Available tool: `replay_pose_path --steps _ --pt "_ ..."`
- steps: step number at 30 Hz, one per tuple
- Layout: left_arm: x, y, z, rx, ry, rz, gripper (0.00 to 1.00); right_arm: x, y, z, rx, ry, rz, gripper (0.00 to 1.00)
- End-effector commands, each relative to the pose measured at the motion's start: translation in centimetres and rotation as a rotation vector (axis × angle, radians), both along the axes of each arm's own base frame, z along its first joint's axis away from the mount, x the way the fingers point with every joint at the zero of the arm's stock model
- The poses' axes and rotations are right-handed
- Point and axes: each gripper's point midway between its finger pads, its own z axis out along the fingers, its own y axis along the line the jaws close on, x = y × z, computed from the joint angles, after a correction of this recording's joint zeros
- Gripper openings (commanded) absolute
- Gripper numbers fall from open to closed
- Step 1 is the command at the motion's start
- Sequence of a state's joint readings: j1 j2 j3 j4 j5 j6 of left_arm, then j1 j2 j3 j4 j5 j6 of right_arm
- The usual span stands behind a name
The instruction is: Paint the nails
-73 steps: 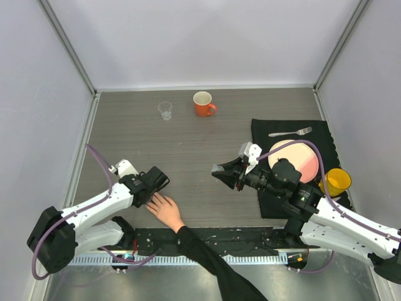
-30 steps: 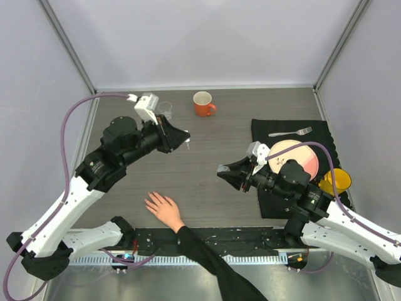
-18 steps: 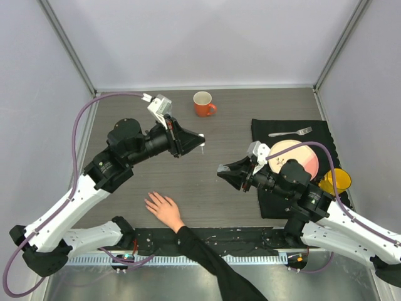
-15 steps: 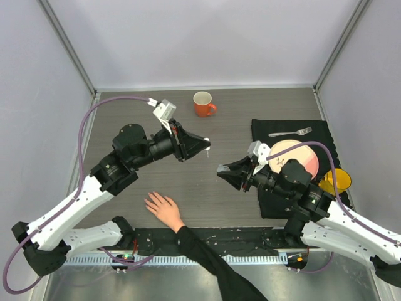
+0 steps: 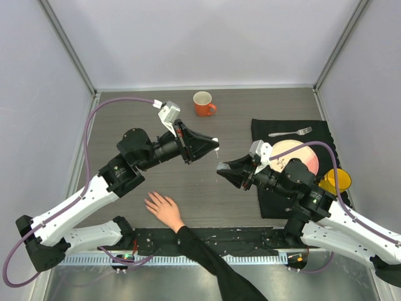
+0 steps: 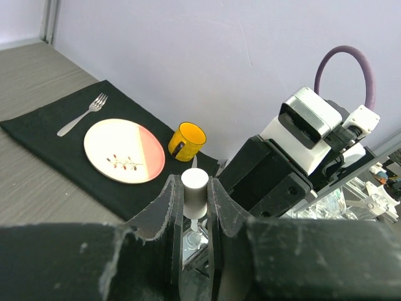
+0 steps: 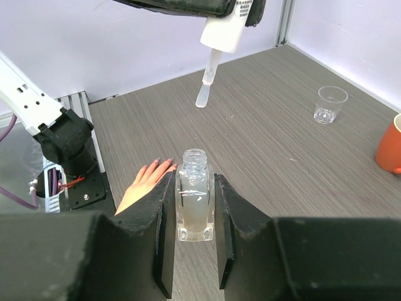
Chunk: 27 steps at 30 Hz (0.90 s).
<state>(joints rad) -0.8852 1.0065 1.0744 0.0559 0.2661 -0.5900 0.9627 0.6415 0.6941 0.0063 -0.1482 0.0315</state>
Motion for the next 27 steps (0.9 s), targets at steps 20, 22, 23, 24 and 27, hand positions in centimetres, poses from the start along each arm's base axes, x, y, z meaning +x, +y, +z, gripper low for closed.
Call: replay_pose_path --steps 20,22,23,24,27 --pt "-0.9 -1.6 0.8 -0.032 -0.044 -0.044 0.0 0.1 -0.9 4.5 0.127 -0.103 -0.033 0.01" --pt "-1.0 -1.6 0.9 -0.034 -0.046 -0.047 0.0 0.1 -0.9 4.5 0.127 -0.102 -0.034 0.01" --pt "-1.0 -1.6 0.9 -0.034 -0.048 -0.047 0.0 0.1 -1.0 4.5 0.129 -0.102 -0.034 0.01" --pt "-1.0 -1.6 1.0 -0.035 -0.048 -0.044 0.0 0.1 -1.0 4.6 0.13 -0.1 -0.034 0.01" --pt "-0.9 -1.8 0.7 -0.03 -0.042 -0.048 0.0 0.1 -1.0 4.6 0.13 -0.103 -0.034 0.01"
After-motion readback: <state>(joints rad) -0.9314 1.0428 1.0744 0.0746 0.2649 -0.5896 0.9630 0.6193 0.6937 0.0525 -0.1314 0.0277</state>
